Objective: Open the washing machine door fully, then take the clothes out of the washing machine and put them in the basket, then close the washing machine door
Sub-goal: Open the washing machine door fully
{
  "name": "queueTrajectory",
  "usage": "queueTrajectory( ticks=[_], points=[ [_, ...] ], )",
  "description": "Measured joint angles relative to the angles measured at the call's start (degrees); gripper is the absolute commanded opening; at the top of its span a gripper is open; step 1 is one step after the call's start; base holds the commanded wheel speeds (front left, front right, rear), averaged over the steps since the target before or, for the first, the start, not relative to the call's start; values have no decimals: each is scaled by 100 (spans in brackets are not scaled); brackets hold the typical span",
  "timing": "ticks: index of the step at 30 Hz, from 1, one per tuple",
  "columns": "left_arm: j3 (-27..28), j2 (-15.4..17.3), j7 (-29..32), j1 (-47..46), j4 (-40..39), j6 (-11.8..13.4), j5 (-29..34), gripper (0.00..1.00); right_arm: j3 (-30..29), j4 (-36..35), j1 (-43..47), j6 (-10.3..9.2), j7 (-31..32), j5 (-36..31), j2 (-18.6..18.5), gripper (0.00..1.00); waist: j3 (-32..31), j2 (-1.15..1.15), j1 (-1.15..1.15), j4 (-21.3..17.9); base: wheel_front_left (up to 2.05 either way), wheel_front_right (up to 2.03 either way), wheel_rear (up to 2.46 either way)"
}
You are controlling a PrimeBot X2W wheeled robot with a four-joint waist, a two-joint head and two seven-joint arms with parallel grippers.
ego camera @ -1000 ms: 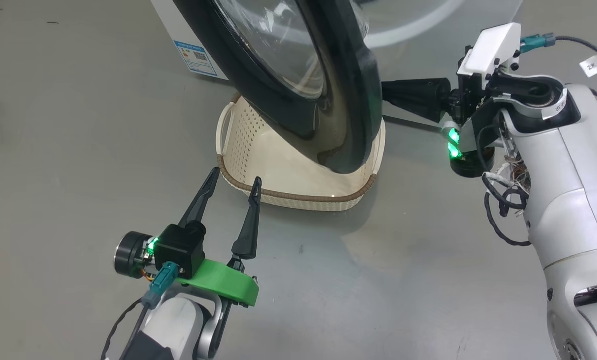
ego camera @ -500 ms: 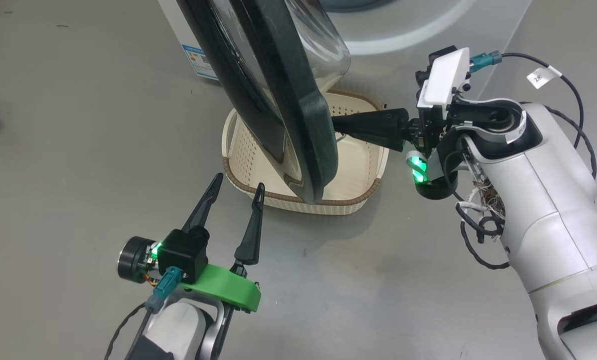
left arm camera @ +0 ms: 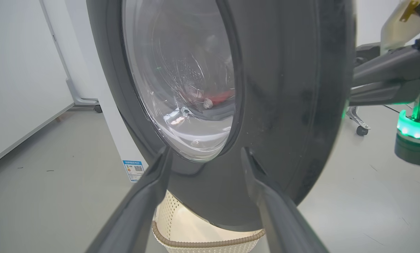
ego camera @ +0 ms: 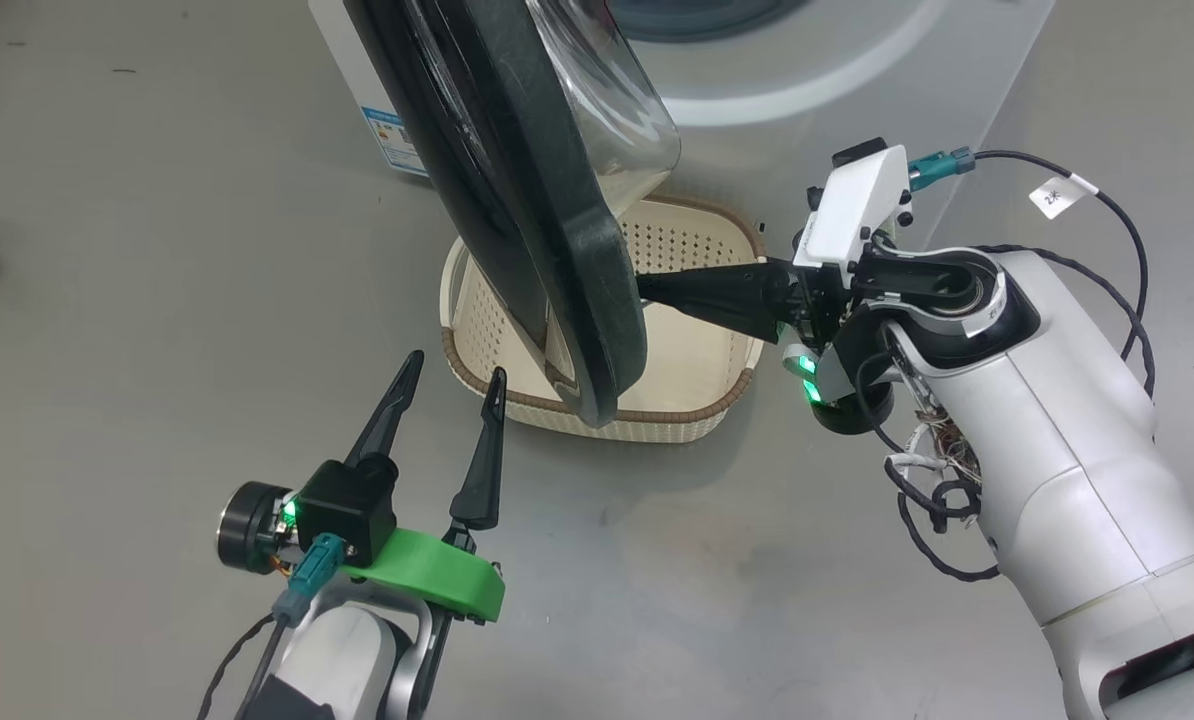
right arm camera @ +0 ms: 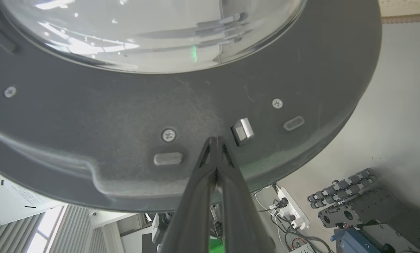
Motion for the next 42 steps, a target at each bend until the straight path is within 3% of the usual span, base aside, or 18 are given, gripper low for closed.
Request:
queueTrajectory(
  ticks=[2, 4, 7, 13, 20, 32, 42],
  points=[
    [44, -1, 0, 21, 26, 0, 0, 100, -3, 2, 46, 80, -203, -183, 8, 0, -60, 0, 0, -26, 0, 0, 0],
    [74, -1, 0, 68, 62, 0, 0, 100, -13, 2, 101, 291, -432, -457, 8, 0, -135, 0, 0, -55, 0, 0, 0],
    [94, 0, 0, 148, 102, 0, 0, 100, 43, -38, 265, 687, -800, -891, -103, 0, -277, 0, 0, -105, 0, 0, 0],
    [299, 1, 0, 295, 183, 0, 2, 100, 272, -245, 691, 1426, -1739, -1939, -667, 0, -617, 0, 0, -249, 0, 0, 0],
    [702, 8, 0, 539, 271, 0, 75, 100, 799, -801, 1137, 1425, -3278, -3729, -1330, 0, -1041, 0, 0, -589, 0, 0, 0],
    [1098, 14, 0, 779, 269, 0, 193, 100, 1033, -1301, 1857, 1397, -5376, -5432, -1872, 0, -1405, 0, 0, -1206, 0, 0, 0],
    [1179, 14, 0, 946, 261, 0, 265, 100, 817, -1336, 2815, 753, -6600, -5687, -1867, 0, -1560, 0, 0, -1622, 0, 0, 0]
  ],
)
